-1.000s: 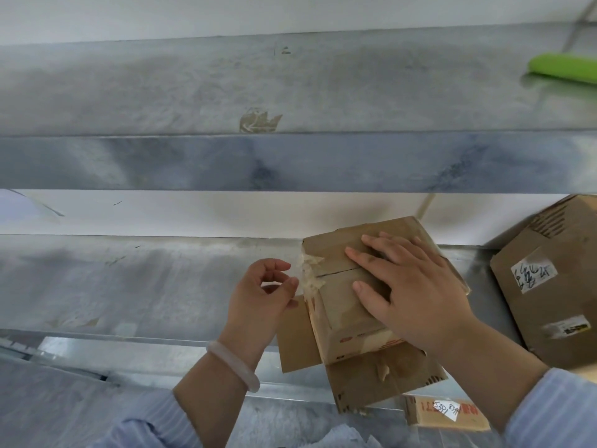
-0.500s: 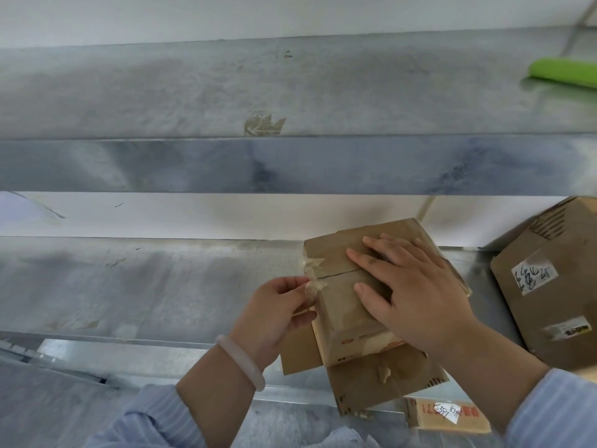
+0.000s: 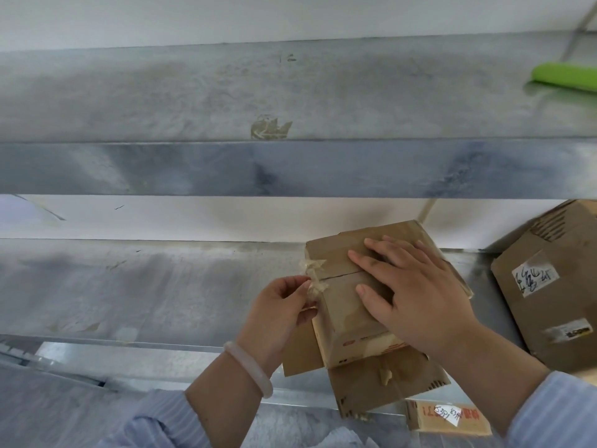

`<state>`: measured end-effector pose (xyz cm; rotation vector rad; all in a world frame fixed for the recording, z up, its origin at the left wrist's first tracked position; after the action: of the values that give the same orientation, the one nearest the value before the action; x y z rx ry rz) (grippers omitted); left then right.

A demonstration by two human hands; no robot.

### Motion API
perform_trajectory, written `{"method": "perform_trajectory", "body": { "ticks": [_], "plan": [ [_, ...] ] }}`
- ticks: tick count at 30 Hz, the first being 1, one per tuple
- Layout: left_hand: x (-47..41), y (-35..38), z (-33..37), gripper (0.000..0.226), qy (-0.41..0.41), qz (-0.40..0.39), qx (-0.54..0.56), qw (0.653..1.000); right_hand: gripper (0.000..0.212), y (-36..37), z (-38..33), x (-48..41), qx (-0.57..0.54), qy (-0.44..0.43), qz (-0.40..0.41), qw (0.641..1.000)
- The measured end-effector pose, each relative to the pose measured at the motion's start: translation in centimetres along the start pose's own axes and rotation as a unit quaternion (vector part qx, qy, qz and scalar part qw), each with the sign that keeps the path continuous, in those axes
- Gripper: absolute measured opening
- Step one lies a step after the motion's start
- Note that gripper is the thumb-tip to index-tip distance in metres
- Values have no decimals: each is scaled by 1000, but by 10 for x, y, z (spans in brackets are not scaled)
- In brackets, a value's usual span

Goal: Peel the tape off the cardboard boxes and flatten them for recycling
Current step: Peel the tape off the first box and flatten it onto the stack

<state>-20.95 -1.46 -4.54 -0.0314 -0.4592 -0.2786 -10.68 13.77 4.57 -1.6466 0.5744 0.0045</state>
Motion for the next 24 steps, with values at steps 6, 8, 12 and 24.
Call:
{"method": "perform_trajectory", "body": {
  "ticks": [6, 8, 12, 24],
  "plan": [
    [-3, 9, 10, 10, 32, -29, -47, 998, 63, 2, 1, -1, 9, 1, -2, 1000],
    [-3, 9, 9, 8, 22, -24, -34, 999, 62, 1, 1, -2, 8, 1, -1, 1000],
    [-1, 7, -3, 13, -55, -15, 61, 996, 62, 1, 1, -1, 5, 3, -1, 1000],
    [2, -5, 25, 22, 3, -7, 64, 998, 64, 3, 1, -2, 12, 6, -5, 1000]
  ]
}}
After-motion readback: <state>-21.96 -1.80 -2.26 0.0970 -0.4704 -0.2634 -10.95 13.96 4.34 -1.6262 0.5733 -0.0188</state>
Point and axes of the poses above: each hand's wrist, its own x-axis away from the middle knuckle, its own y-axis out of the palm, z = x × y, the point moved 9 cm from there along -x, towards the middle knuckle, and after that the axes turned 14 degrees about z, right-handed, at the moved point
